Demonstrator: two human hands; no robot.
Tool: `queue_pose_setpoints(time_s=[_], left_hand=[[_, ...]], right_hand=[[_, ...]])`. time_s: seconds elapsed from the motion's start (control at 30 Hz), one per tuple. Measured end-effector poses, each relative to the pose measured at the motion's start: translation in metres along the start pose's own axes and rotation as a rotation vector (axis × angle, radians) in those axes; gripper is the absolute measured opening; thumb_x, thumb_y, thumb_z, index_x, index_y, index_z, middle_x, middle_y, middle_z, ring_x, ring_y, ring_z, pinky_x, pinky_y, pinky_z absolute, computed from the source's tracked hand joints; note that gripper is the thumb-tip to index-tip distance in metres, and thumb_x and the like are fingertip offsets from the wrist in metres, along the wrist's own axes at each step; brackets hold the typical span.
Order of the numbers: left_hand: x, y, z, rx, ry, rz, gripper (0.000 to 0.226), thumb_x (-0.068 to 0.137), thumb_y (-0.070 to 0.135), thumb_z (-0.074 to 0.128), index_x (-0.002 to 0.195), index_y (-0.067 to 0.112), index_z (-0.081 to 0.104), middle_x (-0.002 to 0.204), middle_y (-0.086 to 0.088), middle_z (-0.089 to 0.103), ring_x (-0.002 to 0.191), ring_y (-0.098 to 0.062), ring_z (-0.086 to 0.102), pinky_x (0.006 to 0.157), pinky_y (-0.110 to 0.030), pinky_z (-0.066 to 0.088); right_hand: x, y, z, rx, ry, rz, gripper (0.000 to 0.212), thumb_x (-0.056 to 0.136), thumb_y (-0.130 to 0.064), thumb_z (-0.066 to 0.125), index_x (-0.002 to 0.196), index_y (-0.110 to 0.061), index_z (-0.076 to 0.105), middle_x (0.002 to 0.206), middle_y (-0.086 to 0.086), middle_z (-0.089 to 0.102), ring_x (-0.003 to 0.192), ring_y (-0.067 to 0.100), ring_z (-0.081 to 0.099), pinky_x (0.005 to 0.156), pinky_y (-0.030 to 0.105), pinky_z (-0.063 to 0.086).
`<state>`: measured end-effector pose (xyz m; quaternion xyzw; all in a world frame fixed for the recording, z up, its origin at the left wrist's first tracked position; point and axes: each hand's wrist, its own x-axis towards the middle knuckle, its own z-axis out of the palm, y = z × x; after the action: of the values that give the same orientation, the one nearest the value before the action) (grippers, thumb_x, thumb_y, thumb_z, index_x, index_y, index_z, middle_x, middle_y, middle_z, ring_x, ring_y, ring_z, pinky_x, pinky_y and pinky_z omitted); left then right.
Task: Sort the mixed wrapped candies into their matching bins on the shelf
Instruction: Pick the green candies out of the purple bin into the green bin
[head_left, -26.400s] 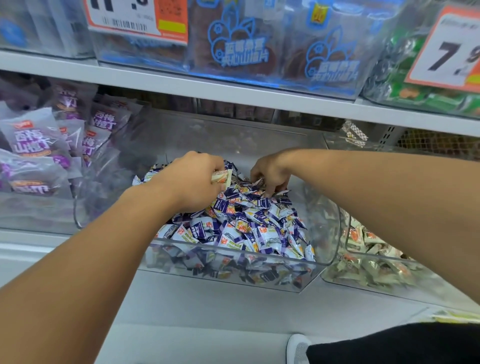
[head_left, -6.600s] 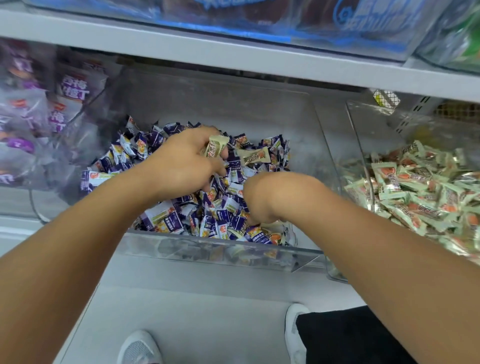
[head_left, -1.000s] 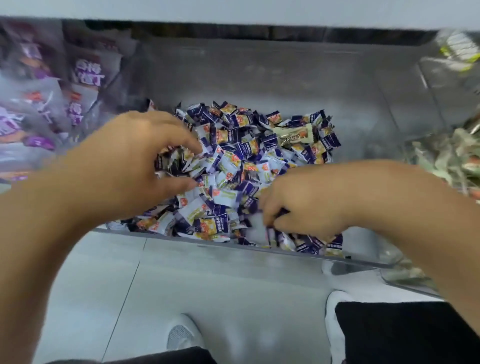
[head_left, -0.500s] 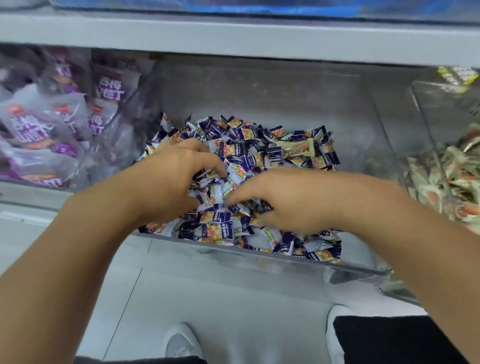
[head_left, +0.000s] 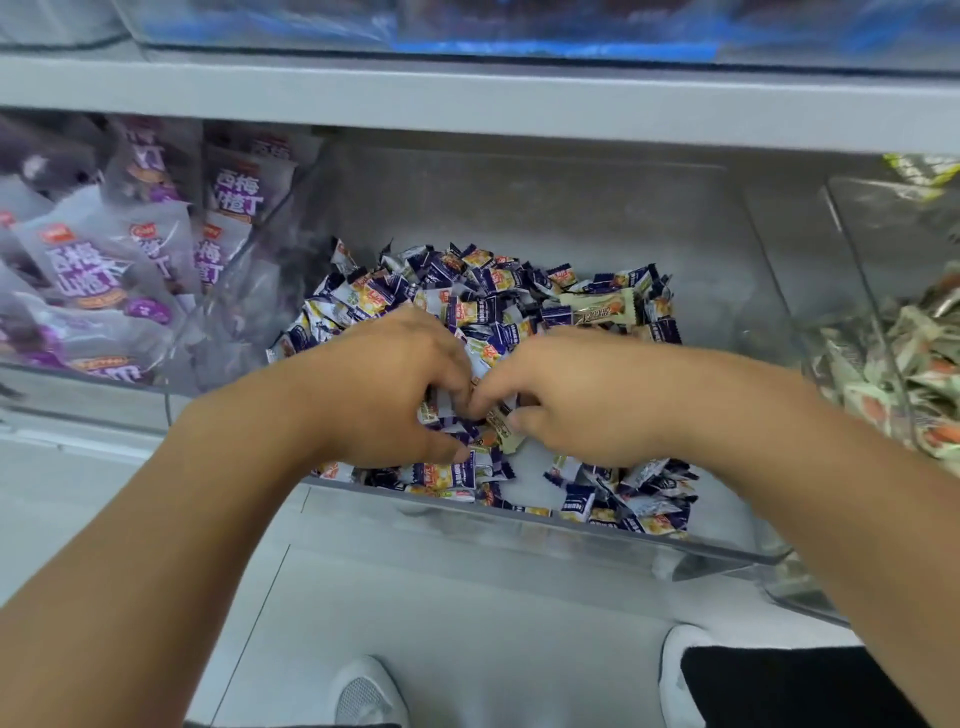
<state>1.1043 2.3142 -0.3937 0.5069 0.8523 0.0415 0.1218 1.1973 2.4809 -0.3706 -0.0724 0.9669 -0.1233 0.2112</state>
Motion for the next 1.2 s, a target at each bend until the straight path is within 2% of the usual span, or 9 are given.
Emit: queue_pose_setpoints(time_s=[0.17,0.37,0.47,0.6,0.77,0.9,0.97,1.07,1.2], left_hand=[[-0.003,0.002,0.002,0.069,-0.152,-0.094,0.029,0.081,0.057,0.068,0.109,0.049,0.068,0.14,0.029,0.037,0.142,-0.004,0.013,0.118,-0.043,0.02],[-0.014,-0.009,-0.006,0.062,-0.244,-0.13,0.01,0.076,0.057,0.074,0.076,0.057,0.063,0.137,0.034,0.029,0.144,-0.004,0.006,0.118,-0.043,0.021],[-0.022,-0.017,-0.014,0.089,-0.229,-0.142,0.017,0.073,0.049,0.079,0.079,0.054,0.064,0.139,0.029,0.031,0.143,-0.003,0.008,0.119,-0.034,0.019],[-0.029,-0.026,-0.02,0.039,-0.186,-0.161,0.025,0.065,0.044,0.087,0.064,0.054,0.063,0.126,0.028,0.037,0.14,-0.005,0.018,0.117,-0.038,0.023],[-0.03,-0.025,-0.014,0.037,-0.147,-0.164,0.019,0.068,0.044,0.084,0.068,0.046,0.065,0.121,0.026,0.039,0.144,-0.004,0.009,0.121,-0.034,0.013],[-0.029,-0.016,-0.016,0.043,-0.12,-0.202,0.051,0.053,0.083,0.057,0.066,0.036,0.072,0.115,0.023,0.054,0.129,0.0,0.032,0.118,-0.026,0.02],[-0.024,-0.011,-0.016,0.05,-0.011,-0.191,0.061,0.052,0.086,0.053,0.06,0.028,0.07,0.101,0.014,0.066,0.108,-0.004,0.053,0.105,-0.034,0.042],[-0.013,-0.004,-0.012,0.008,0.226,-0.041,0.035,0.064,0.062,0.074,0.062,0.028,0.068,0.093,0.014,0.063,0.089,-0.009,0.061,0.088,-0.041,0.051],[0.001,0.006,0.002,-0.066,0.113,0.059,0.014,0.074,0.038,0.081,0.087,0.033,0.075,0.097,0.019,0.065,0.091,-0.006,0.059,0.089,-0.037,0.05]], right_hand=[[0.012,0.011,0.012,-0.173,-0.154,0.206,0.031,0.102,-0.021,0.047,0.132,-0.021,0.056,0.122,0.006,0.061,0.104,0.025,0.063,0.087,0.039,0.056],[0.003,0.017,-0.001,-0.348,-0.128,0.291,0.029,0.098,-0.031,0.057,0.074,-0.015,0.059,0.073,0.0,0.058,0.067,0.02,0.056,0.068,0.032,0.054],[0.004,0.007,0.001,-0.118,0.07,0.028,0.02,0.093,-0.035,0.065,0.112,-0.028,0.069,0.101,-0.007,0.067,0.092,0.016,0.062,0.079,0.033,0.053],[0.013,-0.016,0.02,0.07,-0.086,-0.292,0.053,0.097,-0.03,0.057,0.145,-0.046,0.041,0.144,-0.013,0.049,0.124,0.012,0.049,0.103,0.034,0.043],[0.0,0.002,0.011,-0.073,-0.224,-0.087,0.03,0.094,-0.048,0.059,0.099,-0.023,0.075,0.09,-0.01,0.07,0.08,0.012,0.059,0.076,0.028,0.05],[-0.012,0.017,0.004,-0.189,-0.264,0.152,0.052,0.089,-0.05,0.066,0.058,-0.011,0.053,0.056,0.001,0.042,0.054,0.018,0.037,0.055,0.029,0.035],[-0.012,0.017,0.001,-0.213,-0.182,0.157,0.042,0.086,-0.046,0.071,0.063,-0.012,0.063,0.055,-0.003,0.049,0.055,0.015,0.046,0.056,0.026,0.04],[-0.006,0.012,-0.001,-0.09,0.116,-0.004,0.005,0.087,-0.033,0.073,0.086,-0.029,0.073,0.068,-0.019,0.056,0.069,-0.004,0.054,0.057,0.018,0.041],[0.01,0.006,0.005,-0.059,-0.003,-0.035,0.032,0.097,-0.021,0.058,0.123,-0.039,0.061,0.08,-0.015,0.052,0.075,0.006,0.053,0.064,0.027,0.047]])
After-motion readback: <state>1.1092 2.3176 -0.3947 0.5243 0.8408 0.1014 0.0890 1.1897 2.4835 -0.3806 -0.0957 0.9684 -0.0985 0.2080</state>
